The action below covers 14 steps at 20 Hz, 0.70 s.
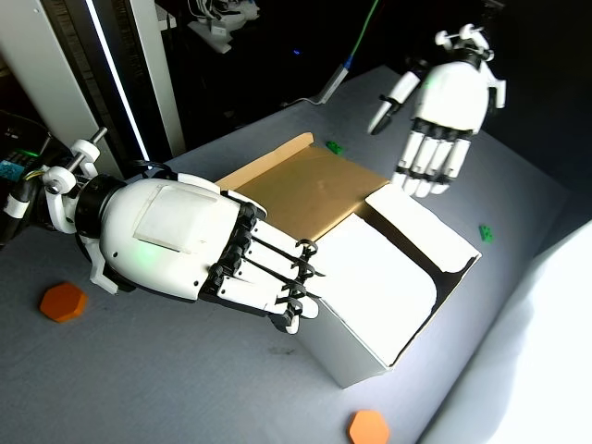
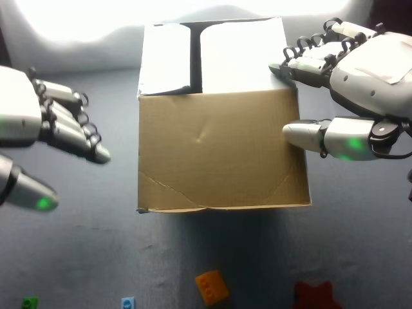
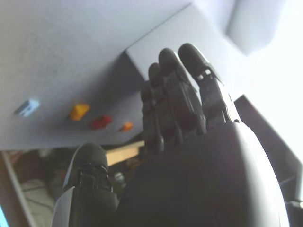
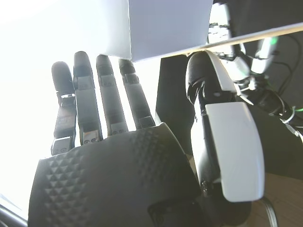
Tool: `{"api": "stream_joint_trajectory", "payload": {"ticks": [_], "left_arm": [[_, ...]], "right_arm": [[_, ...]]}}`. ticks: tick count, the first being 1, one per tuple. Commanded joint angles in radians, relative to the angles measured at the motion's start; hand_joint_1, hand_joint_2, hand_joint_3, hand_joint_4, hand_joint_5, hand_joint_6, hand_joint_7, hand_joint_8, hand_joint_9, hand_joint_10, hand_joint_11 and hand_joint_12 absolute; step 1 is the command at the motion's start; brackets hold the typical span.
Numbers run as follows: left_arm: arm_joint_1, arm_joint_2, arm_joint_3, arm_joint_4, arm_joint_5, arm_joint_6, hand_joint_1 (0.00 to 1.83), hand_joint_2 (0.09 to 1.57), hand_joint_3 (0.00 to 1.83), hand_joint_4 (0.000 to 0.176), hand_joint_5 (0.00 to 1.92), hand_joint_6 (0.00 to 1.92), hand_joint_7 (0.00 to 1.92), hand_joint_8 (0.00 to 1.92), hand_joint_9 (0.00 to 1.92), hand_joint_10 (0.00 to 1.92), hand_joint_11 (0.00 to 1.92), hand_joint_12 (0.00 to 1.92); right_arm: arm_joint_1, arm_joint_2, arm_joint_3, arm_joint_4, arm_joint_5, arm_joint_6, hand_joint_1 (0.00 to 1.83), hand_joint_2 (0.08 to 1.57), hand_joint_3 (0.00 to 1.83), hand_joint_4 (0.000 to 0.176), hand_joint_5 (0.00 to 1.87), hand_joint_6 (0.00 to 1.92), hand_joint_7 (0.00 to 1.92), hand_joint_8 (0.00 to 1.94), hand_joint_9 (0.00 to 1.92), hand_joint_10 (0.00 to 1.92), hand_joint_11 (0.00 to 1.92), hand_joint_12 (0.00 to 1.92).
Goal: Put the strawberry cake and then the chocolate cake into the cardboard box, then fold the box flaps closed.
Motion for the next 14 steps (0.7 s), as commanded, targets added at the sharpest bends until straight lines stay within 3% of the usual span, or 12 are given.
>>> {"api": "stream_joint_trajectory", "payload": {"ticks": [1, 5, 10, 14], "left_arm": [[0.017, 0.019, -0.015, -0.087, -0.034, 0.032, 0.01, 1.24, 0.0, 0.0, 0.39, 0.01, 0.48, 0.0, 0.52, 0.0, 0.12, 1.04], [0.091, 0.037, -0.099, -0.115, -0.051, 0.098, 0.05, 1.24, 0.0, 0.0, 0.4, 0.01, 0.49, 0.0, 0.53, 0.0, 0.12, 1.04], [0.133, 0.034, -0.193, -0.122, -0.014, 0.147, 0.01, 1.24, 0.0, 0.0, 0.39, 0.0, 0.48, 0.0, 0.52, 0.0, 0.1, 1.04], [0.14, 0.014, -0.23, -0.129, 0.025, 0.152, 0.02, 1.24, 0.0, 0.0, 0.39, 0.0, 0.48, 0.0, 0.52, 0.0, 0.1, 1.03]], "right_arm": [[-0.003, 0.006, -0.002, -0.028, 0.042, -0.015, 0.11, 1.26, 0.0, 0.0, 0.25, 0.0, 0.34, 0.0, 0.37, 0.0, 0.0, 1.13], [0.008, 0.016, -0.006, -0.028, 0.077, -0.018, 0.12, 1.26, 0.0, 0.0, 0.26, 0.0, 0.34, 0.0, 0.37, 0.01, 0.0, 1.15], [0.064, 0.08, -0.006, -0.021, 0.134, 0.108, 0.16, 1.25, 0.0, 0.0, 0.26, 0.0, 0.35, 0.0, 0.37, 0.0, 0.0, 1.14], [0.085, 0.161, -0.01, 0.092, 0.123, 0.126, 0.14, 1.25, 0.0, 0.0, 0.26, 0.0, 0.35, 0.0, 0.37, 0.0, 0.0, 1.16]]}}
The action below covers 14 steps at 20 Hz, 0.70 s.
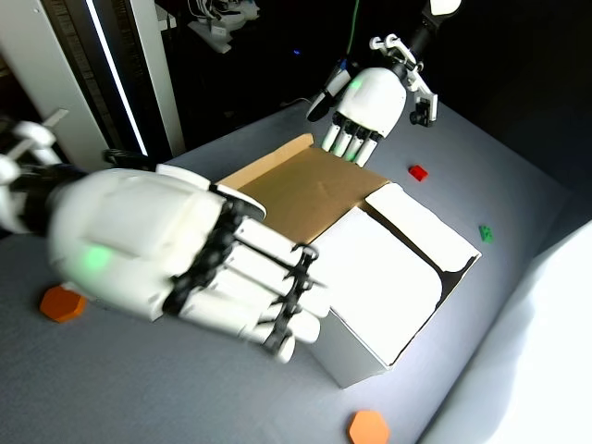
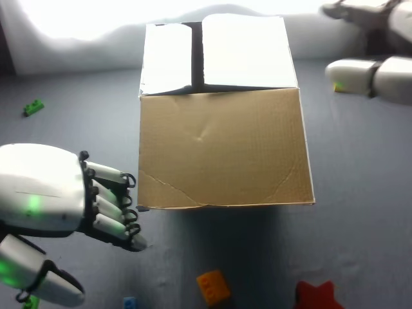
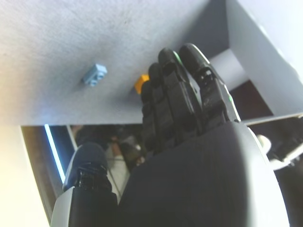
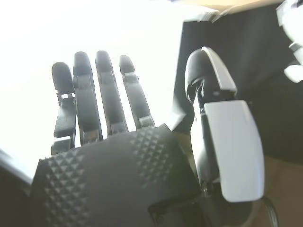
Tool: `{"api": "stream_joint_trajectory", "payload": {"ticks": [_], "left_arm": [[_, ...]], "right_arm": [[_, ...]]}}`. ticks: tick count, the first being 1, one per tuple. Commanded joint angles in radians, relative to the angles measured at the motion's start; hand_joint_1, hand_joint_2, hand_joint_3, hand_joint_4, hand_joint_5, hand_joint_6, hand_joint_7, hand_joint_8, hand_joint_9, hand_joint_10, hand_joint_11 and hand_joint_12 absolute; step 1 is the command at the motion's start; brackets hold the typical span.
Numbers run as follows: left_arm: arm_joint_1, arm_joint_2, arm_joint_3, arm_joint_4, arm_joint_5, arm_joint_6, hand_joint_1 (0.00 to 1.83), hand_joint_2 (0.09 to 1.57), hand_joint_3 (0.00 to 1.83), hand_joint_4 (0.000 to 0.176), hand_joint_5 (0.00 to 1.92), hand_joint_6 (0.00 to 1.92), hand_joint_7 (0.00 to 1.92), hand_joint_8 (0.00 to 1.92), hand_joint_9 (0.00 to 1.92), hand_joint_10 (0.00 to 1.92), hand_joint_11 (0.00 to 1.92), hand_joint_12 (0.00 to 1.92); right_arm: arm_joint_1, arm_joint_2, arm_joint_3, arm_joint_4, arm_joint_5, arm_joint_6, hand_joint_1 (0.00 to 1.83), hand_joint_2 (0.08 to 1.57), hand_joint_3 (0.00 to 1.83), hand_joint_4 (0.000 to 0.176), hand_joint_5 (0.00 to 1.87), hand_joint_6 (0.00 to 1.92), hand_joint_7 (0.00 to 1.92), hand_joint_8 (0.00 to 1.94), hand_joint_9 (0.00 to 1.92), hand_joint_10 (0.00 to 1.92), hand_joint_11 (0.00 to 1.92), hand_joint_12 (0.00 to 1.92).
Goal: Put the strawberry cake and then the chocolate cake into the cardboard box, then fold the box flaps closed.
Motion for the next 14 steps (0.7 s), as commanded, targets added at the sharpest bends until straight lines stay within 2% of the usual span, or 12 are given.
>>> {"api": "stream_joint_trajectory", "payload": {"ticks": [1, 5, 7, 10, 14], "left_arm": [[-0.004, -0.005, -0.005, -0.065, -0.023, 0.004, 0.03, 1.24, 0.0, 0.0, 0.39, 0.0, 0.47, 0.0, 0.51, 0.0, 0.1, 1.01], [-0.007, -0.02, -0.052, -0.086, 0.01, 0.01, 0.01, 1.25, 0.0, 0.0, 0.35, 0.0, 0.44, 0.0, 0.47, 0.0, 0.05, 0.98], [-0.015, -0.018, -0.079, -0.102, 0.016, 0.013, 0.02, 1.24, 0.0, 0.0, 0.35, 0.0, 0.43, 0.0, 0.47, 0.0, 0.04, 0.97], [-0.064, 0.002, -0.097, -0.105, 0.004, -0.034, 0.02, 1.24, 0.0, 0.0, 0.32, 0.0, 0.39, 0.0, 0.42, 0.0, 0.0, 0.94], [-0.184, 0.033, -0.077, -0.106, -0.056, -0.137, 0.0, 1.23, 0.0, 0.0, 0.29, 0.0, 0.33, 0.0, 0.35, 0.0, 0.0, 0.86]], "right_arm": [[0.006, 0.034, 0.001, 0.007, 0.103, 0.006, 0.16, 1.25, 0.0, 0.0, 0.27, 0.0, 0.36, 0.0, 0.37, 0.0, 0.0, 1.16], [-0.042, 0.118, -0.001, 0.207, 0.063, -0.013, 0.13, 1.25, 0.0, 0.0, 0.27, 0.0, 0.36, 0.0, 0.39, 0.01, 0.0, 1.17], [-0.043, 0.123, 0.003, 0.277, 0.06, -0.011, 0.13, 1.25, 0.0, 0.0, 0.27, 0.0, 0.36, 0.0, 0.38, 0.0, 0.0, 1.15], [-0.041, 0.114, -0.007, 0.278, 0.06, -0.007, 0.14, 1.24, 0.0, 0.0, 0.28, 0.0, 0.36, 0.0, 0.38, 0.0, 0.0, 1.15], [-0.03, 0.109, -0.029, 0.278, 0.062, -0.008, 0.11, 1.24, 0.0, 0.0, 0.27, 0.0, 0.36, 0.0, 0.38, 0.0, 0.0, 1.15]]}}
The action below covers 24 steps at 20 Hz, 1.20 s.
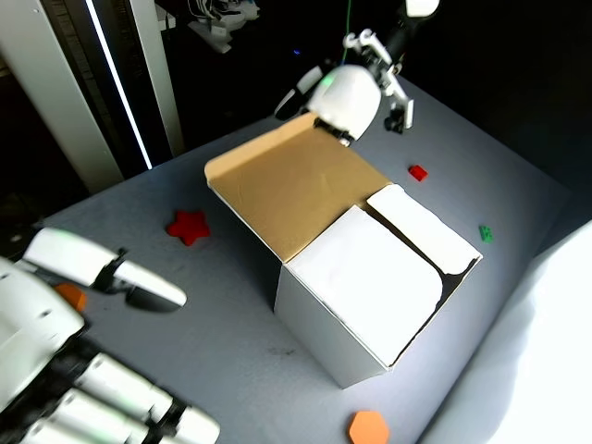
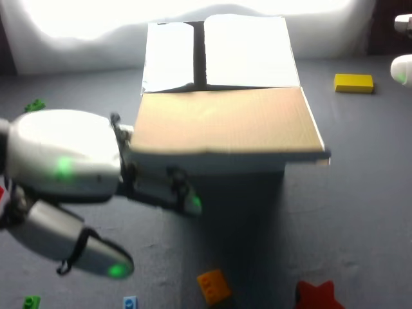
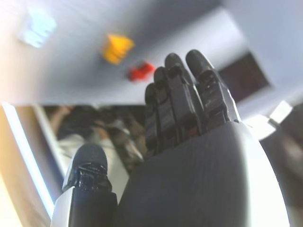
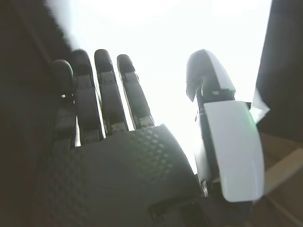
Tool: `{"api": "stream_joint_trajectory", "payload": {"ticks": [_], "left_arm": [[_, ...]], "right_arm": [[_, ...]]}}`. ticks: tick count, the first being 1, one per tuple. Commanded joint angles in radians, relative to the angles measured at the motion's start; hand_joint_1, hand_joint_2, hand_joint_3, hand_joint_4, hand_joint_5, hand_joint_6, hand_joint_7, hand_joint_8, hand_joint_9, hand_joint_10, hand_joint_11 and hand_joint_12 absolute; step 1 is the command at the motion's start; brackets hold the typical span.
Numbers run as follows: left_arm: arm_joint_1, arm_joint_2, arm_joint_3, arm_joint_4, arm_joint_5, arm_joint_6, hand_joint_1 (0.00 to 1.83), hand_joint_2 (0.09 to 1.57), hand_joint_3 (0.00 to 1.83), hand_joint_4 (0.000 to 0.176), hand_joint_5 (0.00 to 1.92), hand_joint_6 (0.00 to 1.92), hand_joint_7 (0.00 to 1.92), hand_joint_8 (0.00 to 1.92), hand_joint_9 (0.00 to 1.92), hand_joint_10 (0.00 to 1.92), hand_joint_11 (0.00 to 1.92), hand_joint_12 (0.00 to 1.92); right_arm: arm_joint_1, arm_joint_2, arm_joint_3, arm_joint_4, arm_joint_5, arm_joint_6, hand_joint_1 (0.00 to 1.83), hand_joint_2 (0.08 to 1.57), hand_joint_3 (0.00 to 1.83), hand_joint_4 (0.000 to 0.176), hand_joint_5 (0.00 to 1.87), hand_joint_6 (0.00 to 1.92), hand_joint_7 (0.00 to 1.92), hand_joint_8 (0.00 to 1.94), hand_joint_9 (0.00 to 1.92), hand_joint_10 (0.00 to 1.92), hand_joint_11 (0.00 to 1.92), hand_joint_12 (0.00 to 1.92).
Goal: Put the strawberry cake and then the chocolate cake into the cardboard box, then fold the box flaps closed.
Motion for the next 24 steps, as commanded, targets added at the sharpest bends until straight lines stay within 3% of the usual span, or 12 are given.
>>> {"api": "stream_joint_trajectory", "payload": {"ticks": [1, 3, 6, 10, 13, 19, 22, 24], "left_arm": [[-0.034, 0.01, 0.008, -0.066, -0.068, -0.024, 0.0, 1.23, 0.0, 0.0, 0.27, 0.0, 0.3, 0.0, 0.31, 0.0, 0.0, 0.8], [-0.12, 0.016, 0.037, -0.029, -0.087, -0.081, 0.0, 1.22, 0.0, 0.0, 0.25, 0.0, 0.27, 0.0, 0.27, 0.0, 0.0, 0.72], [-0.191, 0.009, 0.077, -0.001, -0.088, -0.122, 0.0, 1.22, 0.0, 0.0, 0.25, 0.0, 0.28, 0.0, 0.27, 0.0, 0.0, 0.76], [-0.289, -0.05, 0.169, 0.022, -0.082, -0.146, 0.0, 1.21, 0.0, 0.0, 0.3, 0.01, 0.34, 0.01, 0.34, 0.01, 0.0, 0.91], [-0.327, -0.15, 0.292, 0.038, -0.082, -0.146, 0.0, 1.2, 0.0, 0.0, 0.3, 0.0, 0.34, 0.0, 0.34, 0.01, 0.0, 0.89], [-0.318, -0.384, 0.594, 0.039, -0.083, -0.142, 0.0, 1.2, 0.0, 0.0, 0.3, 0.0, 0.32, 0.0, 0.33, 0.0, 0.0, 0.85], [-0.281, -0.434, 0.654, 0.059, -0.083, -0.141, 0.0, 1.2, 0.0, 0.0, 0.29, 0.0, 0.34, 0.0, 0.34, 0.0, 0.0, 0.88], [-0.245, -0.43, 0.637, 0.076, -0.083, -0.141, 0.0, 1.2, 0.0, 0.0, 0.29, 0.0, 0.33, 0.0, 0.34, 0.0, 0.0, 0.89]], "right_arm": [[0.016, 0.014, 0.002, -0.022, 0.107, 0.007, 0.1, 1.24, 0.0, 0.0, 0.27, 0.0, 0.36, 0.0, 0.38, 0.0, 0.0, 1.15], [0.019, 0.01, 0.002, -0.022, 0.107, 0.007, 0.11, 1.24, 0.0, 0.0, 0.26, 0.0, 0.36, 0.0, 0.37, 0.0, 0.0, 1.13], [0.024, 0.004, 0.002, -0.022, 0.107, 0.004, 0.09, 1.24, 0.0, 0.0, 0.26, 0.0, 0.37, 0.0, 0.38, 0.0, 0.0, 1.16], [0.027, 0.001, 0.002, -0.022, 0.107, 0.003, 0.08, 1.25, 0.0, 0.0, 0.26, 0.01, 0.35, 0.0, 0.37, 0.0, 0.0, 1.16], [0.027, 0.0, 0.003, -0.024, 0.106, 0.002, 0.07, 1.25, 0.0, 0.0, 0.26, 0.01, 0.35, 0.0, 0.37, 0.0, 0.0, 1.16], [0.027, -0.007, 0.003, -0.039, 0.104, 0.002, 0.07, 1.25, 0.0, 0.0, 0.27, 0.0, 0.35, 0.01, 0.36, 0.01, 0.0, 1.13], [0.027, -0.008, 0.003, -0.045, 0.103, 0.002, 0.08, 1.24, 0.0, 0.0, 0.27, 0.0, 0.35, 0.0, 0.37, 0.01, 0.0, 1.15], [0.026, -0.008, 0.002, -0.046, 0.101, 0.002, 0.09, 1.25, 0.0, 0.0, 0.27, 0.0, 0.35, 0.0, 0.37, 0.01, 0.0, 1.13]]}}
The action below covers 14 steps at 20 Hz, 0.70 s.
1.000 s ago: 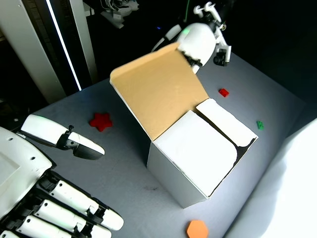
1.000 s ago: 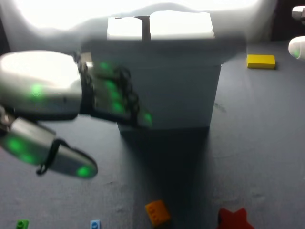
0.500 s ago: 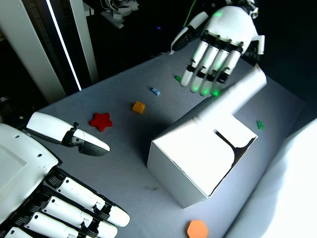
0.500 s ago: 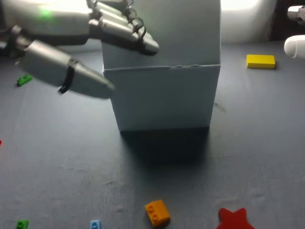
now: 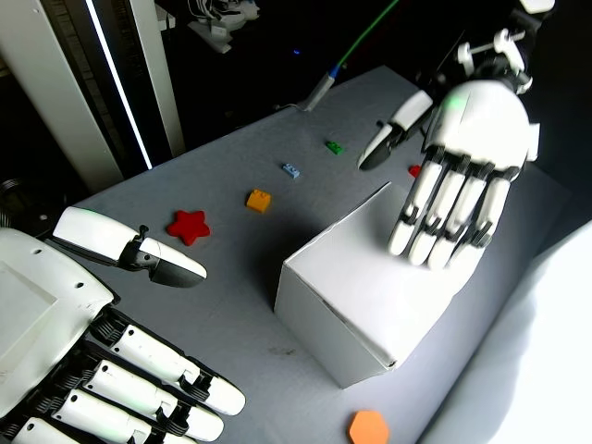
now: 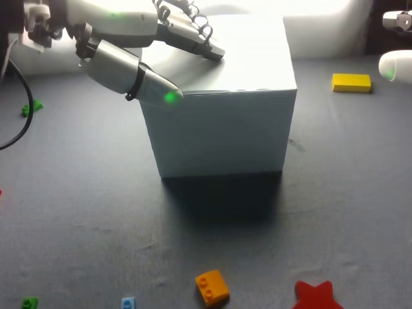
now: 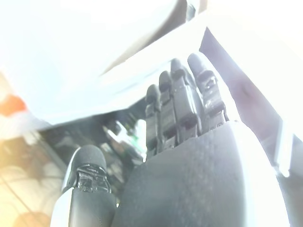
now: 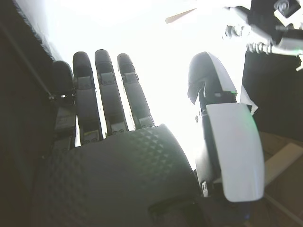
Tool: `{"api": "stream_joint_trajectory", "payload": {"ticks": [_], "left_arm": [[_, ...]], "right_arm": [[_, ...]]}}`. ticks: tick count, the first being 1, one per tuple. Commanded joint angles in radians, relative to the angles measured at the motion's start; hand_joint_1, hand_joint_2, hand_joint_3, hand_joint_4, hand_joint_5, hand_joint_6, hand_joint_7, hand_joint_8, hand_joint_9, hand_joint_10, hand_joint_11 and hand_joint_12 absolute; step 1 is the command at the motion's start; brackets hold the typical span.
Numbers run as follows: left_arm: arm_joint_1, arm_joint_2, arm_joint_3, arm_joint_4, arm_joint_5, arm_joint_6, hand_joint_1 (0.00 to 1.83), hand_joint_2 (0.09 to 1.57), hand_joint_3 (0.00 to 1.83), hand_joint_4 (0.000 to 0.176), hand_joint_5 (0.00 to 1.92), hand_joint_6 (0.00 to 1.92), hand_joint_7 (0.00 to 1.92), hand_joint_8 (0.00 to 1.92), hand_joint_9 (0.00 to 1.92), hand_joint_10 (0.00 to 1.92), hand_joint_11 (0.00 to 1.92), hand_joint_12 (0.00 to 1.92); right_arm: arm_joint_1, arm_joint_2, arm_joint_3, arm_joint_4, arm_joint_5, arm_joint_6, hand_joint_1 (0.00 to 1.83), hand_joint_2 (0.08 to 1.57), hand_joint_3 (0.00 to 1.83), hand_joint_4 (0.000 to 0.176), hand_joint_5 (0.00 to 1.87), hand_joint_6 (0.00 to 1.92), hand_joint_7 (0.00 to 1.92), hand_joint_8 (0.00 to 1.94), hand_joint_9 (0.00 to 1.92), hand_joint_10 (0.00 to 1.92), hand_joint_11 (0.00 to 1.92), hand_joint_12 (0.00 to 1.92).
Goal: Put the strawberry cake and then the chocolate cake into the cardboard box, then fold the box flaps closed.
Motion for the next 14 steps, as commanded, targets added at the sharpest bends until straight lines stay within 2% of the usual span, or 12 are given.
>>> {"api": "stream_joint_trajectory", "payload": {"ticks": [1, 4, 9, 14], "left_arm": [[0.012, 0.015, -0.014, -0.034, -0.03, -0.006, 0.0, 1.2, 0.0, 0.0, 0.29, 0.0, 0.33, 0.0, 0.34, 0.0, 0.0, 0.89], [0.026, 0.045, -0.055, -0.033, -0.024, -0.006, 0.0, 1.21, 0.0, 0.0, 0.28, 0.0, 0.33, 0.0, 0.33, 0.0, 0.0, 0.9], [-0.02, 0.1, -0.086, -0.023, -0.024, -0.021, 0.0, 1.22, 0.0, 0.0, 0.28, 0.0, 0.32, 0.0, 0.33, 0.0, 0.01, 0.91], [-0.051, 0.23, -0.197, 0.018, -0.023, -0.03, 0.0, 1.21, 0.0, 0.0, 0.28, 0.0, 0.32, 0.0, 0.33, 0.0, 0.0, 0.91]], "right_arm": [[0.012, 0.012, 0.002, -0.028, 0.1, 0.004, 0.09, 1.25, 0.0, 0.0, 0.27, 0.0, 0.36, 0.0, 0.37, 0.01, 0.0, 1.13], [0.012, 0.012, 0.002, -0.029, 0.099, 0.004, 0.07, 1.25, 0.0, 0.0, 0.27, 0.0, 0.36, 0.0, 0.37, 0.01, 0.0, 1.14], [0.012, 0.012, 0.002, -0.029, 0.099, 0.003, 0.07, 1.24, 0.0, 0.0, 0.26, 0.0, 0.35, 0.0, 0.37, 0.01, 0.0, 1.15], [0.01, 0.012, 0.002, -0.031, 0.094, 0.001, 0.08, 1.23, 0.0, 0.0, 0.24, 0.0, 0.34, 0.0, 0.37, 0.0, 0.0, 1.14]]}}
